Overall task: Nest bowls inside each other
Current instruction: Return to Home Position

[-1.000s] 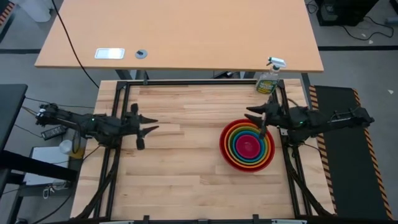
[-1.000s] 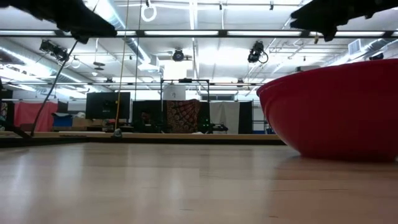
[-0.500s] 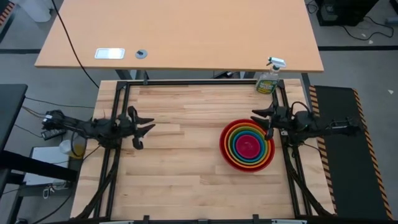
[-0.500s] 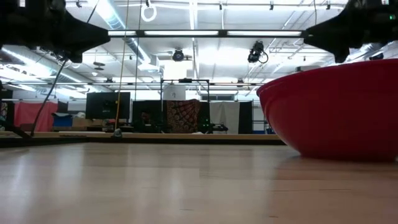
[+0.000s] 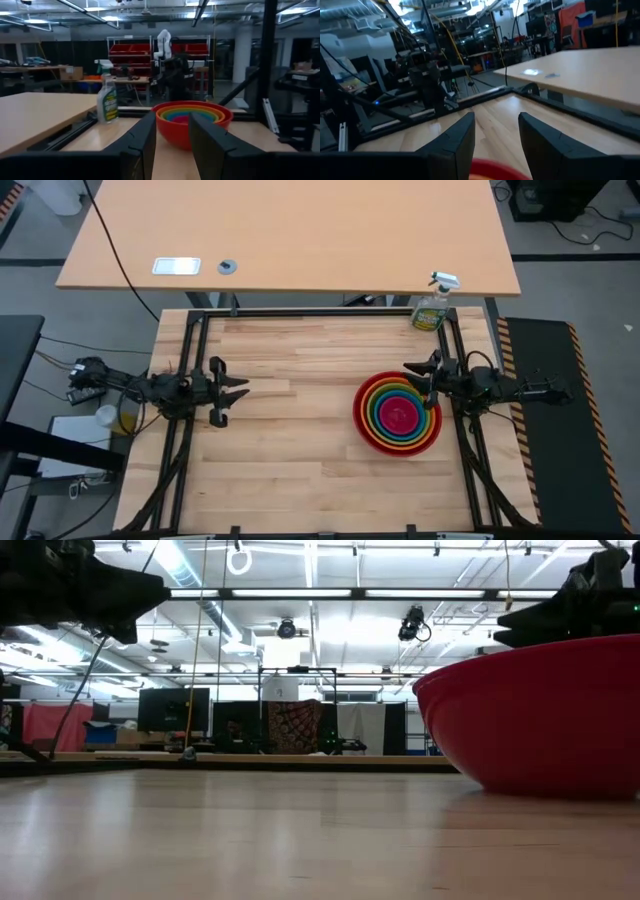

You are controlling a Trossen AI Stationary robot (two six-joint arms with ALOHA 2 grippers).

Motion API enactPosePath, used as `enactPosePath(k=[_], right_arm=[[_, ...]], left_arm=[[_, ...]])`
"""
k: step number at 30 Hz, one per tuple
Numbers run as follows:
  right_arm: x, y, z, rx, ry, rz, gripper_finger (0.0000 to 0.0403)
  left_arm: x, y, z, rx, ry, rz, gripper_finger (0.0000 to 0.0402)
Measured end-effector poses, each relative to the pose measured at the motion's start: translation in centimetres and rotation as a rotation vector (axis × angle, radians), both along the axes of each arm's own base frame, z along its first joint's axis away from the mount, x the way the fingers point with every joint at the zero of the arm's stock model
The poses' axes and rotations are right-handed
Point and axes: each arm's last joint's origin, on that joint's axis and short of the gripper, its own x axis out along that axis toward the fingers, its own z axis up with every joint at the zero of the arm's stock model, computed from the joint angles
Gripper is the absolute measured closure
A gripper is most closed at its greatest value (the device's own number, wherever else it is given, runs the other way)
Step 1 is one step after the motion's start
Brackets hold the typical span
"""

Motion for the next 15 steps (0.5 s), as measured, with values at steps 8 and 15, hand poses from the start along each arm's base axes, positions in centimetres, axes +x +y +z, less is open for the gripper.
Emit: enactPosePath(k=[8, 15], right_arm=[[0.06, -0.07, -0.49, 0.039, 0.022, -0.025, 0.0243], [-0.11, -0.45, -0.45, 0.063, 0.009, -0.166, 0.0243]], left_arm=[[-0.19, -0.52, 0.09, 0.034, 0.001, 0.005, 0.0286], [-0.1, -0.7, -0.58, 0.078, 0.073, 0.017, 0.0286]])
